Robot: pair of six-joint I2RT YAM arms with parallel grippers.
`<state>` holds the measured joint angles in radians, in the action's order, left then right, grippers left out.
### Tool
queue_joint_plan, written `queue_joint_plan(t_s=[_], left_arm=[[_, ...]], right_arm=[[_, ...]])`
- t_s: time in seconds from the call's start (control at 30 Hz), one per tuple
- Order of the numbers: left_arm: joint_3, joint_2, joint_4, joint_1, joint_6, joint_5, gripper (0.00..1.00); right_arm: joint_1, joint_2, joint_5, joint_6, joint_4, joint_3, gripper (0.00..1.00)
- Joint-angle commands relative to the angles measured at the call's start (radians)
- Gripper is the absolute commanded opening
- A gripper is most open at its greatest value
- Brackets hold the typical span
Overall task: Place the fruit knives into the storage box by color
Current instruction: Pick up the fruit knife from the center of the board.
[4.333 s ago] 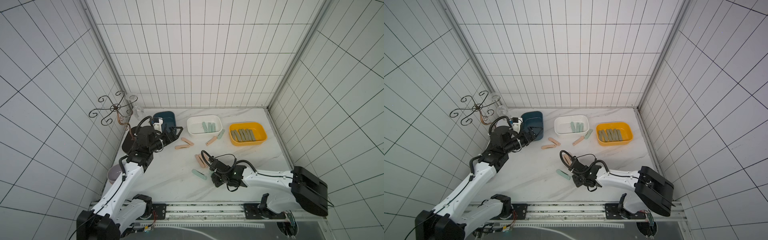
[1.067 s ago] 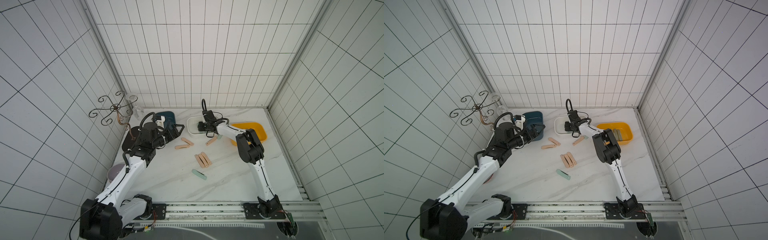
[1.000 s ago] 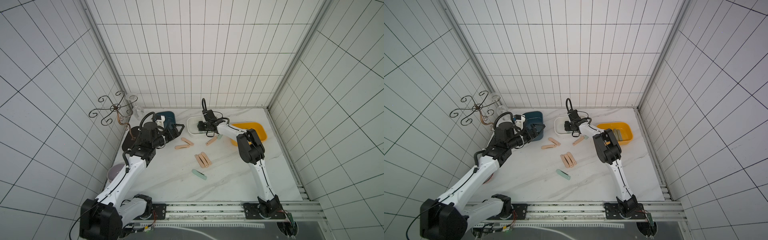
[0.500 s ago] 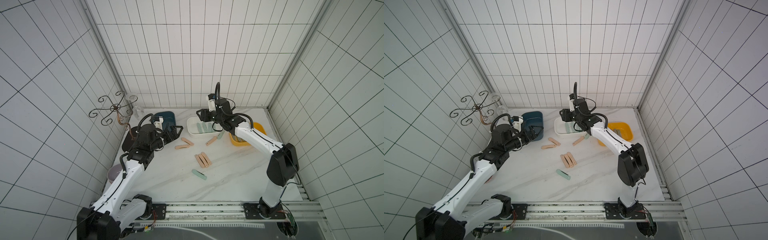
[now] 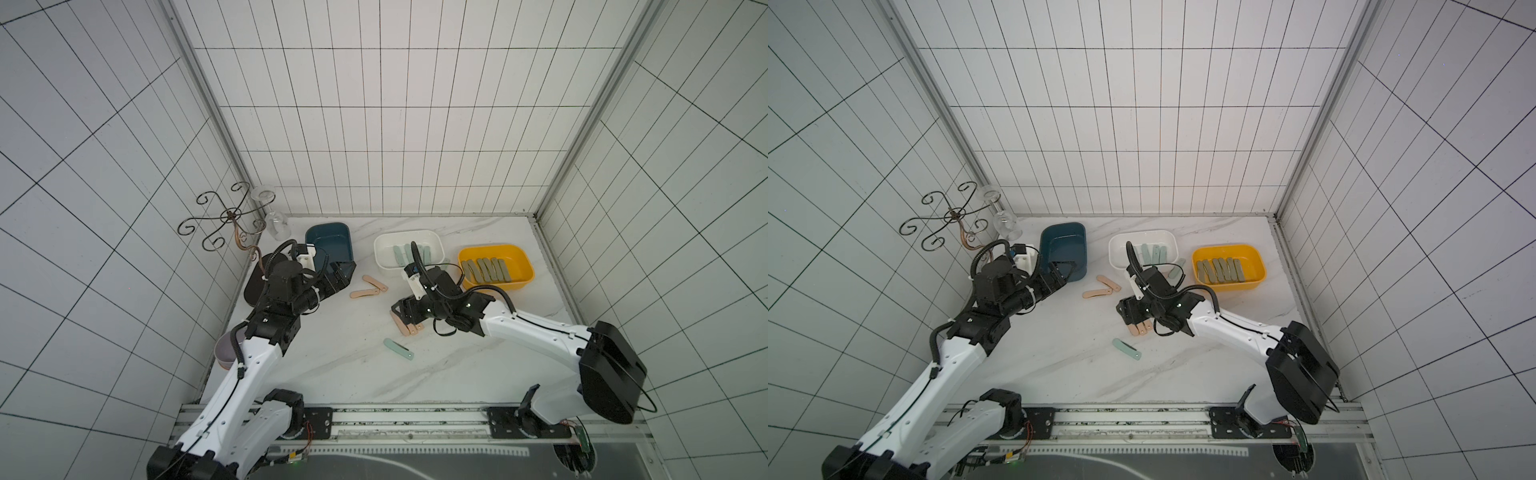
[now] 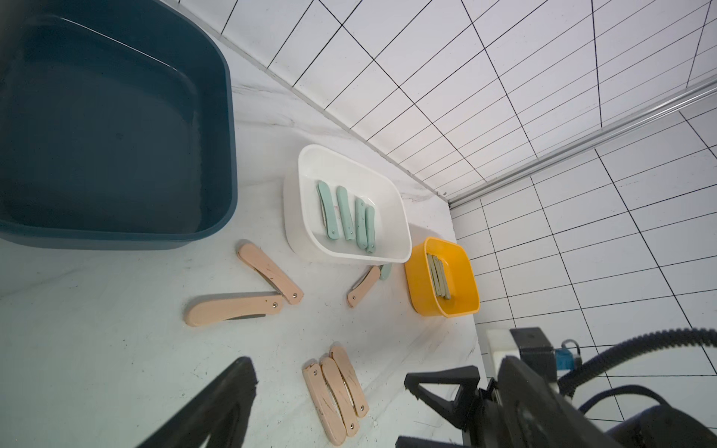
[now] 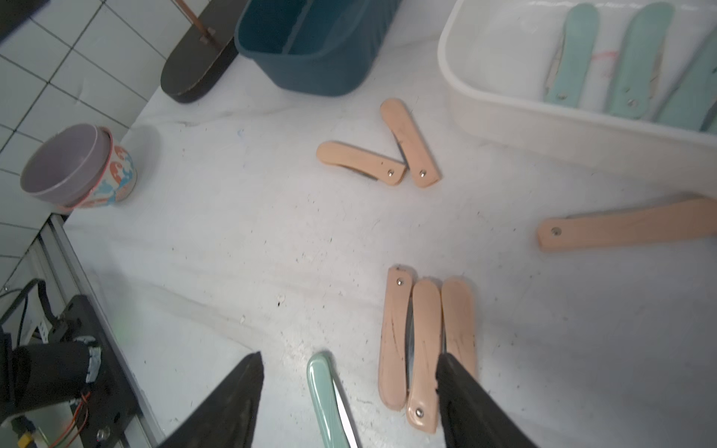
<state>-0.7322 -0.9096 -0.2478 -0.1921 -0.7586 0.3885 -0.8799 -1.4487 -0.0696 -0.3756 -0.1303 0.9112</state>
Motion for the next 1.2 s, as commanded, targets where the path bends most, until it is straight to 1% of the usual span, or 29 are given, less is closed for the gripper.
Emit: queue_joint_plan(t_s=[0.0, 0.2, 0.37, 0.67, 0.93, 1.1, 1.17], left_arm=[[0.016, 0.023, -0.008, 0.005, 0.014, -0.005, 0.97], [0.017, 0.040, -0.021, 0.010, 0.028, -0.005, 0.97], [0.020, 0.040, -0.021, 0.012, 0.028, 0.005, 0.97], [0.019, 0.038, -0.015, 0.015, 0.023, 0.009, 0.97], [0.014, 0.026, -0.006, 0.014, 0.018, 0.013, 0.97], [0.013, 0.020, -0.005, 0.015, 0.021, 0.013, 0.97], [0.013, 0.019, -0.002, 0.015, 0.021, 0.011, 0.97]], right_arm=[[-0.045, 0.038, 0.030, -0.041, -0.015, -0.113, 0.73], [-0.100, 0.050, 0.044, -0.085, -0.007, -0.196, 0.73], [-0.129, 0.040, 0.036, -0.108, 0.009, -0.222, 0.73], [-0.198, -0.040, 0.041, -0.105, 0.037, -0.243, 0.72], [-0.268, -0.155, 0.118, -0.055, -0.004, -0.174, 0.64], [-0.312, -0.216, 0.153, -0.034, -0.031, -0.116, 0.51], [-0.325, -0.231, 0.169, -0.034, -0.038, -0.099, 0.49]])
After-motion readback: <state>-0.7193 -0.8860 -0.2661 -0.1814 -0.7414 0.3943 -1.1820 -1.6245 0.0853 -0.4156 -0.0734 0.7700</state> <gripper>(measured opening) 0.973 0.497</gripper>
